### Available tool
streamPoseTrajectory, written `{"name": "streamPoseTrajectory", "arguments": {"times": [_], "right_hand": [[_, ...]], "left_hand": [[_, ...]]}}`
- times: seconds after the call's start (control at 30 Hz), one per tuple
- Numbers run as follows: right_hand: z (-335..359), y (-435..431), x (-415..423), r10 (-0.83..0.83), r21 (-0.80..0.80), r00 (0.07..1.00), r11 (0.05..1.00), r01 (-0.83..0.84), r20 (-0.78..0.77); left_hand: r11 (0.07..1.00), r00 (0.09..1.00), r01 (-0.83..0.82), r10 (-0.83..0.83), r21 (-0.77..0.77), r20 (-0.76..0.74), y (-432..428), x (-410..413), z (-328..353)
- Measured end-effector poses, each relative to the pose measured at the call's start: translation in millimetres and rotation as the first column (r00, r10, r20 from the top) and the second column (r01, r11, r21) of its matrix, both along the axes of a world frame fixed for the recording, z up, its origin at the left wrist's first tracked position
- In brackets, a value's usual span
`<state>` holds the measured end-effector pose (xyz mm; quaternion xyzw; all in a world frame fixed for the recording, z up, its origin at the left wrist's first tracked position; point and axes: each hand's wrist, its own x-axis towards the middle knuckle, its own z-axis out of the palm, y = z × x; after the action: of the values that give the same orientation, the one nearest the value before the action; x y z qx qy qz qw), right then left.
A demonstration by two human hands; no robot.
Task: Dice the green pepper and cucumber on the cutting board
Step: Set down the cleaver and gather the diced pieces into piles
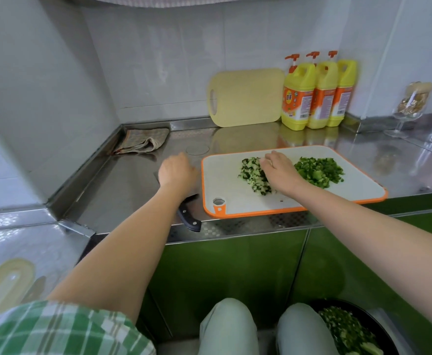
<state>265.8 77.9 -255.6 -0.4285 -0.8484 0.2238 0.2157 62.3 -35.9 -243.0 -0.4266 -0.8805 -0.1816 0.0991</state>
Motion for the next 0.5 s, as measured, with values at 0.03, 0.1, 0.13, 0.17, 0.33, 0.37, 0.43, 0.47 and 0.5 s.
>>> {"name": "streamPoseTrajectory", "arguments": {"times": [0.03, 0.1, 0.13, 0.17, 0.33, 0.37, 0.43, 0.47, 0.5], "right_hand": [[-1, 4, 3, -0.008, -0.021, 1.000, 1.000, 0.008, -0.020], [-3, 13, 8, -0.020, -0.068, 0.999, 0.998, 0.017, -0.046], [-4, 18, 8, -0.026, -0.090, 0.998, 0.996, 0.020, -0.060], [-3, 23, 7, -0.037, -0.109, 0.997, 0.994, 0.029, -0.074], [0, 50, -3, -0.107, -0.176, 0.992, 0.980, 0.093, -0.067], [0, 55, -5, -0.116, -0.212, 0.993, 0.972, 0.105, -0.037], [-5, 62, -9, -0.120, -0.230, 0.993, 0.966, 0.121, 0.018], [-8, 63, -12, -0.123, -0.229, 0.992, 0.966, 0.124, 0.021], [-11, 62, -16, -0.122, -0.216, 0.993, 0.969, 0.119, -0.001]], "left_hand": [[0.993, 0.996, 0.090, -0.092, 0.078, 0.020, 9, 9, -1], [0.955, 0.959, 0.241, -0.261, 0.171, 0.107, 30, 31, -5], [0.939, 0.932, 0.291, -0.322, 0.184, 0.168, 41, 41, -7], [0.928, 0.901, 0.326, -0.363, 0.182, 0.236, 51, 50, -9], [0.919, 0.725, 0.319, -0.394, 0.232, 0.565, 89, 68, -19], [0.925, 0.691, 0.286, -0.380, 0.250, 0.615, 95, 66, -22], [0.931, 0.646, 0.229, -0.364, 0.285, 0.671, 105, 64, -28], [0.930, 0.640, 0.218, -0.365, 0.296, 0.676, 109, 63, -30], [0.927, 0.640, 0.215, -0.371, 0.307, 0.673, 112, 63, -31]]}}
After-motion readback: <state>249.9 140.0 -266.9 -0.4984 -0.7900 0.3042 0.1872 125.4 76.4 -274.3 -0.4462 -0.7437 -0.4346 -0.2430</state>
